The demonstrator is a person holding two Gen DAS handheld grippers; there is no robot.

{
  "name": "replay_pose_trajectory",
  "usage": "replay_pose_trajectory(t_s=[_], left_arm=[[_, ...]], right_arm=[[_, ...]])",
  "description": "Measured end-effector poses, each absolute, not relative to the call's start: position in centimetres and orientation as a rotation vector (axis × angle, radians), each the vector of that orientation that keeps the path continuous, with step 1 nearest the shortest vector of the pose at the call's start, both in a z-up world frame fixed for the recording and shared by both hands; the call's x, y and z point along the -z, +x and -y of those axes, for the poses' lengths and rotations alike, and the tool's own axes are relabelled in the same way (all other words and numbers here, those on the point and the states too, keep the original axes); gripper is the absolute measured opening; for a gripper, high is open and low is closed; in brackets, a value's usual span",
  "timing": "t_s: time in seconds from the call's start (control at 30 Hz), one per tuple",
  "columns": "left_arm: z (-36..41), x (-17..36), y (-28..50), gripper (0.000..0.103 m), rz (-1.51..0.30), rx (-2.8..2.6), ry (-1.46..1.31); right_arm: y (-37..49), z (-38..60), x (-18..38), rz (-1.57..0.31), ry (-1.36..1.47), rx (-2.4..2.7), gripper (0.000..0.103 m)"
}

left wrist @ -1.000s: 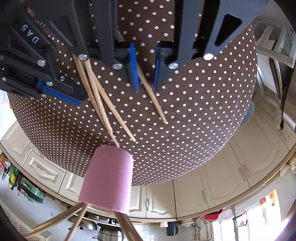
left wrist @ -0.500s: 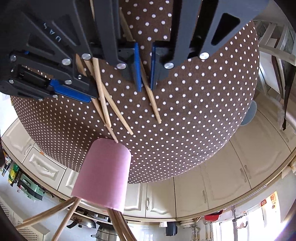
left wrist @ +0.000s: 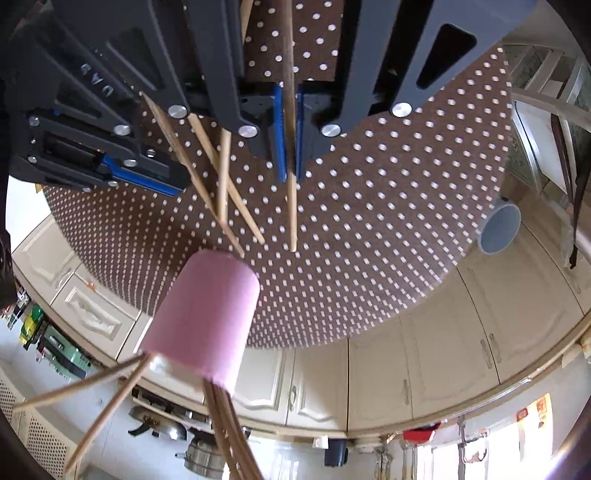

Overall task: Organize utensils
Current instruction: 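Move both grippers back to the pile and grasp one chopstick each, then lift both held chopsticks and carry them over the pink cup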

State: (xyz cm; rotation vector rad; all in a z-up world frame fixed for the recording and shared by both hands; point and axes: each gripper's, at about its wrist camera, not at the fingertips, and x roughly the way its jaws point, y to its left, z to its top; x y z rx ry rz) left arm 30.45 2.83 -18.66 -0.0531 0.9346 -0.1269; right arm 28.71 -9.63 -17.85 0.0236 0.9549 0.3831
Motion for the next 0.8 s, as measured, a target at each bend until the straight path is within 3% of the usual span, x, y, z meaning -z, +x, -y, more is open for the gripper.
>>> replay_pose_trajectory(t_s=[0.3,0.8], left_arm=[[-3.3,14.8,28.7,0.006,-0.855,0.124,-0.032],[-3.6,15.8,29.8,0.006,-0.887,0.124,-0.018]], right_arm=[[28.0,10.9,16.8,-0.974,0.042,-0.414,0.007],[32.0,7.0,19.6,-1.085,-0.03,-0.386,0.007]])
